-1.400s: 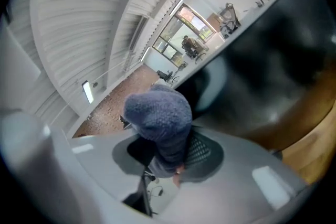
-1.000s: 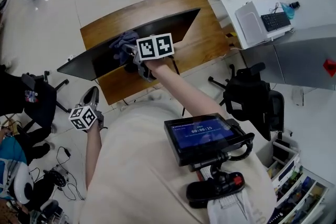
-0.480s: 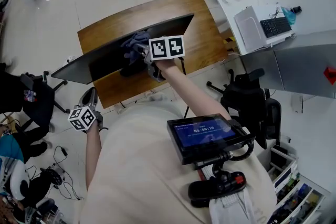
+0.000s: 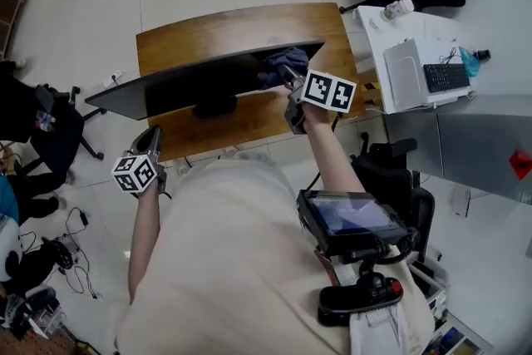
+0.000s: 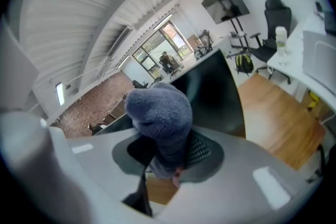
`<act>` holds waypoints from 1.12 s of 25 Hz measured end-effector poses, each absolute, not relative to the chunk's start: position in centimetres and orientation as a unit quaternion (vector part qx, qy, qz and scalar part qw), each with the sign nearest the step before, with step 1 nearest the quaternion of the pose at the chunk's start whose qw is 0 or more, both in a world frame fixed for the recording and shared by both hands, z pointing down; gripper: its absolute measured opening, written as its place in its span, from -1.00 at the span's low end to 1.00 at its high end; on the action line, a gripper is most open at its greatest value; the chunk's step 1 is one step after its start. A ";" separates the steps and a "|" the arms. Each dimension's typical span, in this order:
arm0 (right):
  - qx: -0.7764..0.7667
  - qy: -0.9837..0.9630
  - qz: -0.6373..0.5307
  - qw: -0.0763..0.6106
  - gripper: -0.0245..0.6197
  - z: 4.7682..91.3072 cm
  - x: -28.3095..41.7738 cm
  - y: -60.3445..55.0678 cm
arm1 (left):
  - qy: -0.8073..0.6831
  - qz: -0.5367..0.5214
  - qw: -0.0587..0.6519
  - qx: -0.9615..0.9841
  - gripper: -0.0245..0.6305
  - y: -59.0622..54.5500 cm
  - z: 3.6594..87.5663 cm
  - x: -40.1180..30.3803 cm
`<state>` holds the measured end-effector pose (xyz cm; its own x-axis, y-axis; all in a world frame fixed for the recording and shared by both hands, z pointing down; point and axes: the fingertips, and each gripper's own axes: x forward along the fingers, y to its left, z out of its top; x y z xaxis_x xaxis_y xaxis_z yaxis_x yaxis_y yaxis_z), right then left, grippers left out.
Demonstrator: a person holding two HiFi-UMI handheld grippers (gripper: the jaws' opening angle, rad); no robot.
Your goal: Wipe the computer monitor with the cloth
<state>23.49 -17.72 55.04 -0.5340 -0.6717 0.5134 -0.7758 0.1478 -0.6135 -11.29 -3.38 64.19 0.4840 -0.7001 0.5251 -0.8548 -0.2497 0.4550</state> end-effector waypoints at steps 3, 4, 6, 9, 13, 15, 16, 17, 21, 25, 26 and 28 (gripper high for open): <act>0.487 -0.788 0.348 0.148 -0.58 55.5 22.4 -15.8 | -0.496 0.106 0.360 0.783 -0.97 -3.3 64.3 -11.2; 0.478 -0.798 0.311 0.194 -0.58 56.6 21.2 -14.7 | -0.496 0.106 0.361 0.783 -0.97 -3.3 64.3 -11.3; 0.439 -0.817 0.261 0.269 -0.58 59.3 17.9 -12.4 | -0.496 0.103 0.362 0.783 -0.97 -3.2 64.4 -11.5; 0.364 -0.836 0.243 0.331 -0.58 63.2 12.7 -9.8 | -0.495 0.100 0.361 0.784 -0.97 -3.4 64.6 -11.3; 0.296 -0.850 0.214 0.380 -0.58 66.1 7.6 -9.0 | -0.490 0.104 0.359 0.788 -0.97 -3.4 65.0 -10.3; 0.273 -0.847 0.200 0.410 -0.58 67.2 5.9 -8.9 | -0.488 0.105 0.359 0.788 -0.97 -3.4 65.2 -10.1; 0.262 -0.845 0.196 0.423 -0.58 67.8 5.1 -8.8 | -0.489 0.106 0.359 0.788 -0.97 -3.4 65.2 -10.1; 0.253 -0.844 0.192 0.433 -0.58 68.3 4.4 -8.8 | -0.489 0.106 0.359 0.788 -0.97 -3.5 65.3 -10.2; 0.229 -0.839 0.189 0.456 -0.58 69.7 2.8 -7.9 | -0.494 0.107 0.361 0.784 -0.97 -3.2 65.7 -10.4; 0.213 -0.834 0.190 0.472 -0.58 70.9 2.2 -7.0 | -0.498 0.112 0.363 0.780 -0.97 -3.2 66.1 -10.8; 0.211 -0.833 0.191 0.475 -0.58 71.2 2.2 -6.9 | -0.498 0.113 0.364 0.779 -0.97 -3.2 66.2 -10.8; 0.210 -0.830 0.194 0.479 -0.58 71.5 2.3 -6.8 | -0.497 0.116 0.364 0.779 -0.97 -3.3 66.2 -10.7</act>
<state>2.32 -6.85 71.55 -0.4530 -0.1631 0.8764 -0.5346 0.8365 -0.1206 -10.73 -3.28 66.16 0.4791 -0.6905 0.5420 -0.8588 -0.2409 0.4522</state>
